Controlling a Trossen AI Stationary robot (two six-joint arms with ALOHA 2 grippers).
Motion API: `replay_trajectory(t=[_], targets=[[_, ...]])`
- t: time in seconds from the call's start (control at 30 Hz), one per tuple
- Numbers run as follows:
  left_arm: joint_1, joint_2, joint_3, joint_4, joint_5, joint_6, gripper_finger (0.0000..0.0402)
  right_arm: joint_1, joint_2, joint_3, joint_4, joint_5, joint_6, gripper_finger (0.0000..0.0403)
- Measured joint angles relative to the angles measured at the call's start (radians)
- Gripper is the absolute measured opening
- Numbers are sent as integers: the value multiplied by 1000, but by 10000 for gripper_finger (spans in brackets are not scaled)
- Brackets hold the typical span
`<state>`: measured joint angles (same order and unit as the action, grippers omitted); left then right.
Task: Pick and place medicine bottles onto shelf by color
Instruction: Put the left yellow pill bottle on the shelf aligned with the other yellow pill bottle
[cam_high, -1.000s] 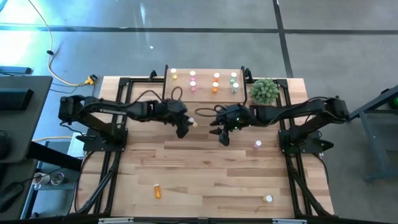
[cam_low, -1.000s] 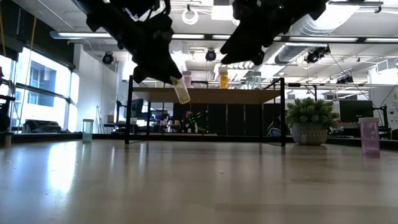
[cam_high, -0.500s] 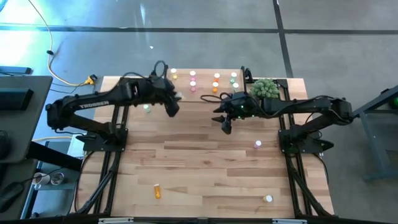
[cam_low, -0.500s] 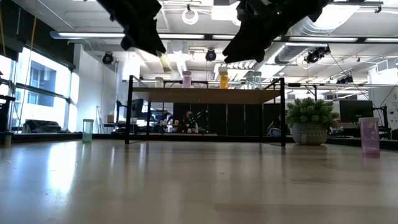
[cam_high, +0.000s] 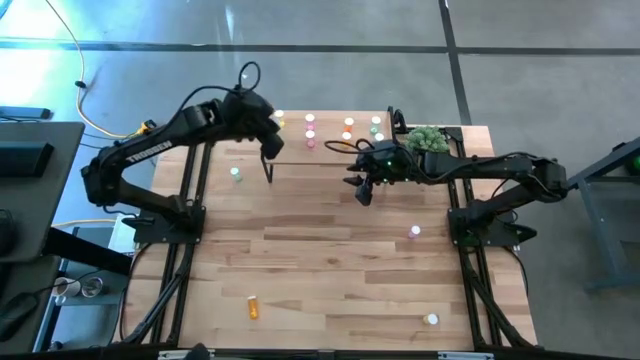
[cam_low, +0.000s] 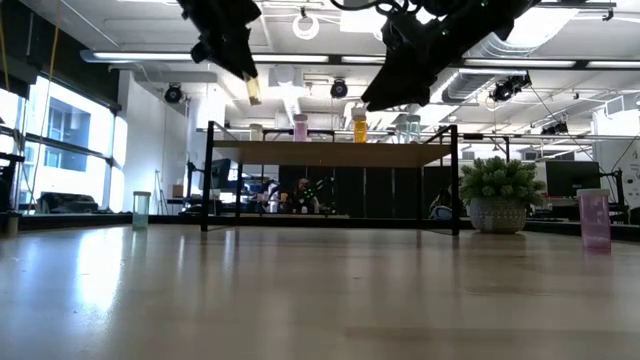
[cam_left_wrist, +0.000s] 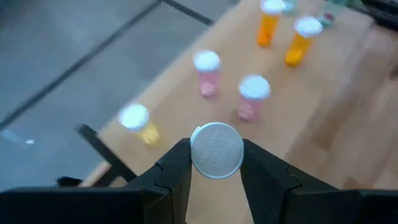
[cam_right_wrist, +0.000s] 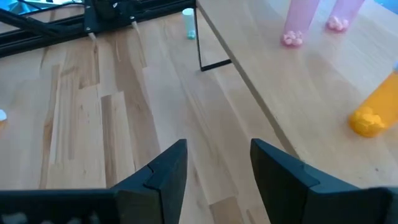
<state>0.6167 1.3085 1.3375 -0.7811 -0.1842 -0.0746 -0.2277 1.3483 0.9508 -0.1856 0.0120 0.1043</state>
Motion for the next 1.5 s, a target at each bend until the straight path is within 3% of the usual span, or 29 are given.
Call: replay_trajectory(t=[0.17, 0.43, 0.87, 1.5], targets=[[5, 57, -1, -95, 56, 24, 113, -16, 0, 0, -10, 0, 0, 167], [23, 118, -1, -109, 106, 52, 113, -47, 0, 0, -14, 0, 0, 167], [85, 132, -1, -102, 102, 52, 113, -53, 0, 0, -17, 0, 11, 167], [77, 174, 1, -79, 113, 52, 113, -54, 0, 0, -18, 0, 11, 167]])
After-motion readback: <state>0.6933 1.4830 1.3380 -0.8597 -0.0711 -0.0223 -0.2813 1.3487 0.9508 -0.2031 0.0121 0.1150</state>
